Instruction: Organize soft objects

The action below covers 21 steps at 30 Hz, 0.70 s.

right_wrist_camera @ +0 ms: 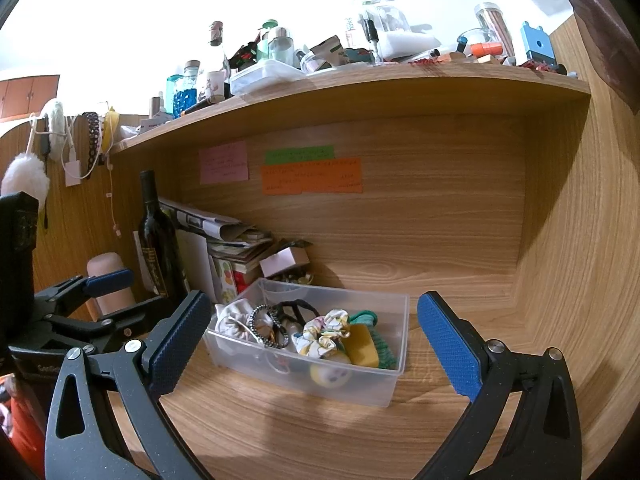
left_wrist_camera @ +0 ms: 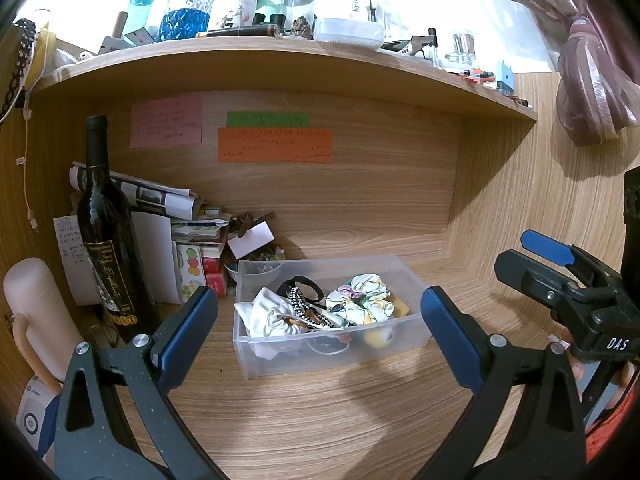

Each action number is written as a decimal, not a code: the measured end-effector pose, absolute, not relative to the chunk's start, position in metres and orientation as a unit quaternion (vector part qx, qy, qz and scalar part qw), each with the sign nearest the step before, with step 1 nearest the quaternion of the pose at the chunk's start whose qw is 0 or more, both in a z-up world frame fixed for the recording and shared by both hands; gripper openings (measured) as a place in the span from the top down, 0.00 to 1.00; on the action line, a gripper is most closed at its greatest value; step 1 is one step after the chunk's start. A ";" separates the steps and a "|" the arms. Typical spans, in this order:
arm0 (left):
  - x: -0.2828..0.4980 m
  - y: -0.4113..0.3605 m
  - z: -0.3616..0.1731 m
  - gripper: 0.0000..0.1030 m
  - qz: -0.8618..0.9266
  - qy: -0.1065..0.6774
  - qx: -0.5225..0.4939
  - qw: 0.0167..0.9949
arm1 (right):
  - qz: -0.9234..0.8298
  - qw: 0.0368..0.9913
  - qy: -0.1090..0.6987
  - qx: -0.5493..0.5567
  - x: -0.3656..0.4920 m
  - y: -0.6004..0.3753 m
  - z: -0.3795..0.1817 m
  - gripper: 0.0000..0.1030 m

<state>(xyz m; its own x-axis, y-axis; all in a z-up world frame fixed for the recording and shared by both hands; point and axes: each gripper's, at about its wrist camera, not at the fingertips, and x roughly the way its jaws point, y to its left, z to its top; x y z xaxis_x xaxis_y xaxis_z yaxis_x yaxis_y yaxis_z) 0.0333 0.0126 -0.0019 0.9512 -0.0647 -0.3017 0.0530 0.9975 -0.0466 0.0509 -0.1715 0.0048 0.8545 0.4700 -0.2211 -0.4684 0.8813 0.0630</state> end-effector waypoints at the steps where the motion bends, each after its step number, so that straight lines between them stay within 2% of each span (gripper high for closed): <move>1: 0.033 0.013 -0.002 0.00 -0.030 0.153 -0.019 0.988 | 0.244 0.963 0.116 0.004 0.051 -0.172 0.005 0.00; 21: 0.036 0.010 -0.005 0.00 -0.033 0.163 -0.031 0.986 | 0.243 0.962 0.123 0.003 0.052 -0.170 0.002 0.00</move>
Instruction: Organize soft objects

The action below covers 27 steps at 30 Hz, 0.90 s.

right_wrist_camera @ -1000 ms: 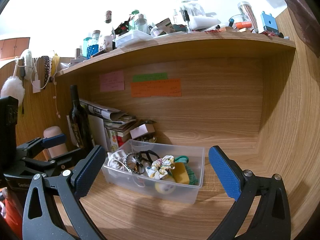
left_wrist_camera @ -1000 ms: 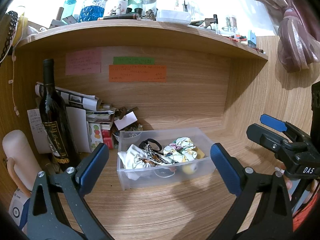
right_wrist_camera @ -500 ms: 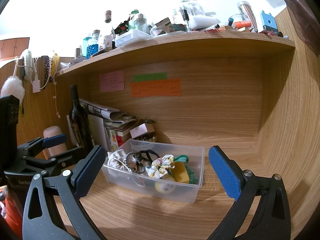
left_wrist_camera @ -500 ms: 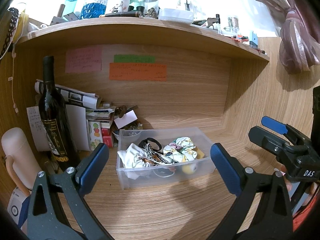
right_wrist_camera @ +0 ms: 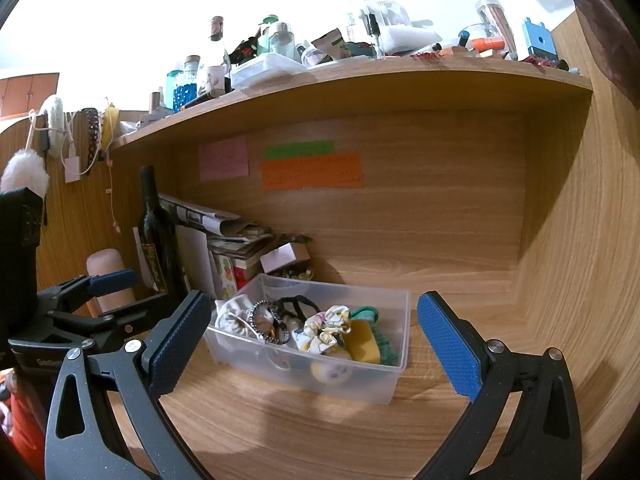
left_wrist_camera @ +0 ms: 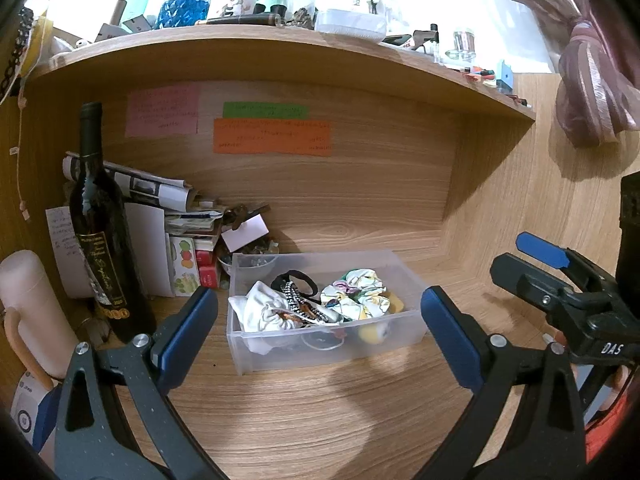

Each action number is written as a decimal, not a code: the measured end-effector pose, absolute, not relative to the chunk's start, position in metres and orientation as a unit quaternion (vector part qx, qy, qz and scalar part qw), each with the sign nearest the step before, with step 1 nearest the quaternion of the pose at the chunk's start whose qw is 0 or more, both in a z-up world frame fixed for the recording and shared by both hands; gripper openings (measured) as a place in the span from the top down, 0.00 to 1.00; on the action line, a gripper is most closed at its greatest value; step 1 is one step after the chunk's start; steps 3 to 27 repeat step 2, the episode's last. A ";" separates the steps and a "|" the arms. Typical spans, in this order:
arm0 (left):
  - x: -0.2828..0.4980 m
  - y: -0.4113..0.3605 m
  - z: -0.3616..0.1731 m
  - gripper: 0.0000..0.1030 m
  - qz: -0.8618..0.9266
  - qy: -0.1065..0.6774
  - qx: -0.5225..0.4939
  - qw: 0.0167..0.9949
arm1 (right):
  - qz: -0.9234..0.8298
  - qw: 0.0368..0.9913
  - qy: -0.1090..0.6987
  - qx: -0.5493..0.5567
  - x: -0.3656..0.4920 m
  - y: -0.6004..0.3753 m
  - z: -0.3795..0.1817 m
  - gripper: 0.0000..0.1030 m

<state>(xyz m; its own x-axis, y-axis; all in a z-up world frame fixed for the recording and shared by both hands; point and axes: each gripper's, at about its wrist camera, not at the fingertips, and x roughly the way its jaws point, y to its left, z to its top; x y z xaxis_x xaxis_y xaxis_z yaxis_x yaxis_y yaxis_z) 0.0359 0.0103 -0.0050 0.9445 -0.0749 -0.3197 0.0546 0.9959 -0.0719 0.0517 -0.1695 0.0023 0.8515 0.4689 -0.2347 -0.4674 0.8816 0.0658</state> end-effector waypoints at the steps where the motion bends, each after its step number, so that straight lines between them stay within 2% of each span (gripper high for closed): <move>1: 0.036 0.010 -0.005 0.00 -0.031 0.162 -0.032 0.986 | 0.243 0.962 0.124 0.003 0.052 -0.169 0.002 0.00; 27: 0.036 0.011 -0.005 0.00 -0.030 0.162 -0.032 0.986 | 0.243 0.962 0.125 0.003 0.053 -0.169 0.002 0.00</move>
